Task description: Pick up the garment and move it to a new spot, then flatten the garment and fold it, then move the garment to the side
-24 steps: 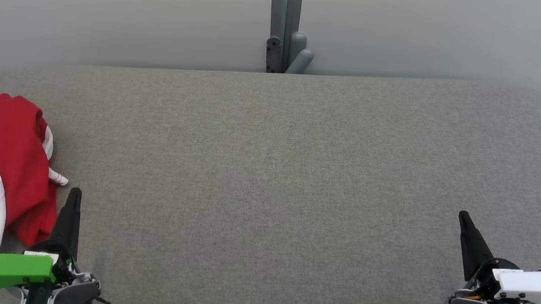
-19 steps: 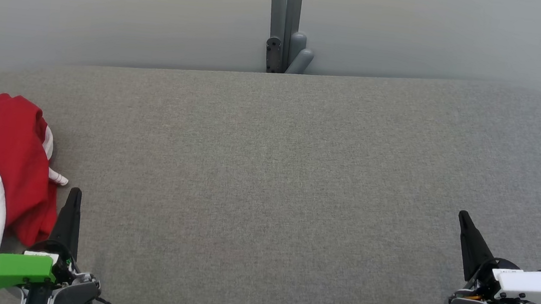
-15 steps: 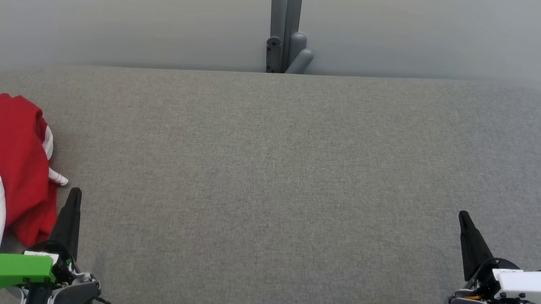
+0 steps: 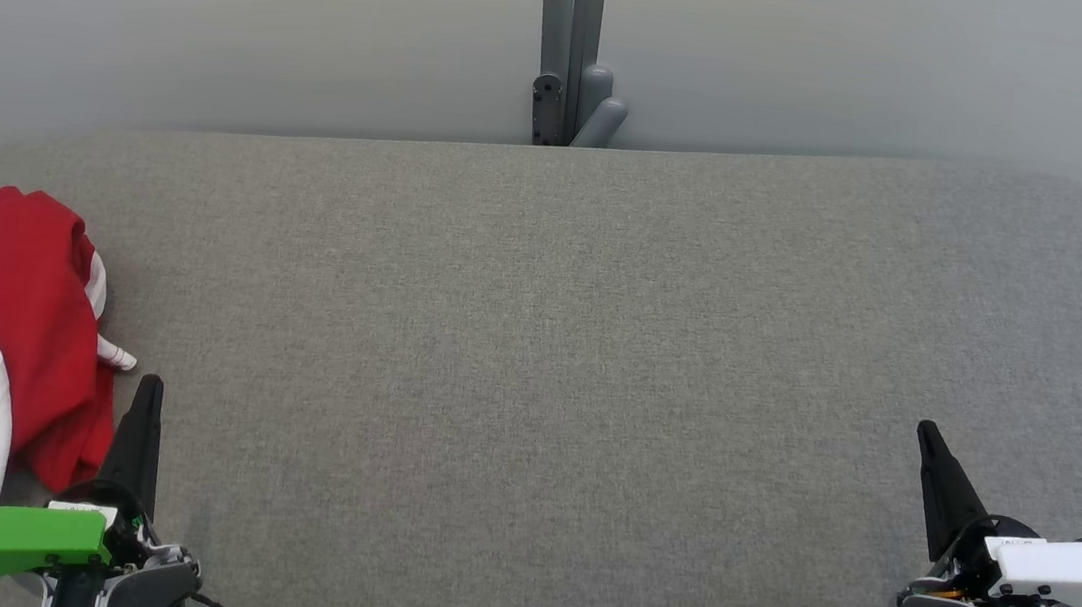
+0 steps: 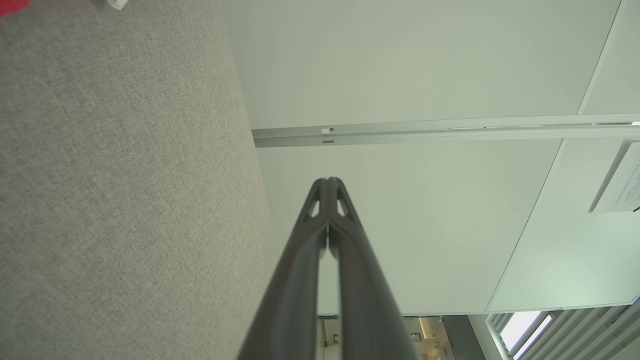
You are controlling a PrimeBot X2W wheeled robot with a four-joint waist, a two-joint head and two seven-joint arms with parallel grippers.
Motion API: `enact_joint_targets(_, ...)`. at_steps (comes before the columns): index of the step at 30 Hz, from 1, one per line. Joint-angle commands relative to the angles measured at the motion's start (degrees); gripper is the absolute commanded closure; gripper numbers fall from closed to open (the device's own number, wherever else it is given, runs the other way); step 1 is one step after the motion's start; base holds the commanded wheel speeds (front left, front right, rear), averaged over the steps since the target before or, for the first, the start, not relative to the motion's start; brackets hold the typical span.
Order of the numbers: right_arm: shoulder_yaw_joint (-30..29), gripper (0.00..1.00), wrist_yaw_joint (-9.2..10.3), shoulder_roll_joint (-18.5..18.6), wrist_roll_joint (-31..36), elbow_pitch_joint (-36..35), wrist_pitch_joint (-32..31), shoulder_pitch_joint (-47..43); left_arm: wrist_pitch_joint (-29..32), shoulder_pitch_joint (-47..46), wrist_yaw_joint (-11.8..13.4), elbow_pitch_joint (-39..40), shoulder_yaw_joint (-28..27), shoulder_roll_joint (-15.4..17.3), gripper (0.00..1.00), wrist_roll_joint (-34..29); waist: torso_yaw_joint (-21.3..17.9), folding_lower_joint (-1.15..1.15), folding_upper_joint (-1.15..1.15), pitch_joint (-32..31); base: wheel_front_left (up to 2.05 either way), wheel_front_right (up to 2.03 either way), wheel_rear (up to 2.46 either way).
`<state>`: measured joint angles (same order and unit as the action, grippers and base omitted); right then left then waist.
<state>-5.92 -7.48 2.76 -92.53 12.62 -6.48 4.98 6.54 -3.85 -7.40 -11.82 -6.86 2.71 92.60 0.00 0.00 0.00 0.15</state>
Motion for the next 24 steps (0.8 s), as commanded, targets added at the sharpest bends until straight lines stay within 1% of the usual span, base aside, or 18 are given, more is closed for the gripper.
enact_joint_targets(1,0.0,1.0,-0.03,0.3,-0.1,-0.3,0.0,-0.6,0.2,-0.5,-0.3,0.0,0.0,0.4,1.0,0.0,0.0,0.0,0.0,0.0,0.0,0.0,0.0)
enact_joint_targets(24,0.0,1.0,-0.03,0.3,-0.1,-0.3,0.0,-0.6,0.2,-0.5,-0.3,0.0,0.0,0.4,1.0,0.0,0.0,0.0,0.0,0.0,0.0,0.0,0.0)
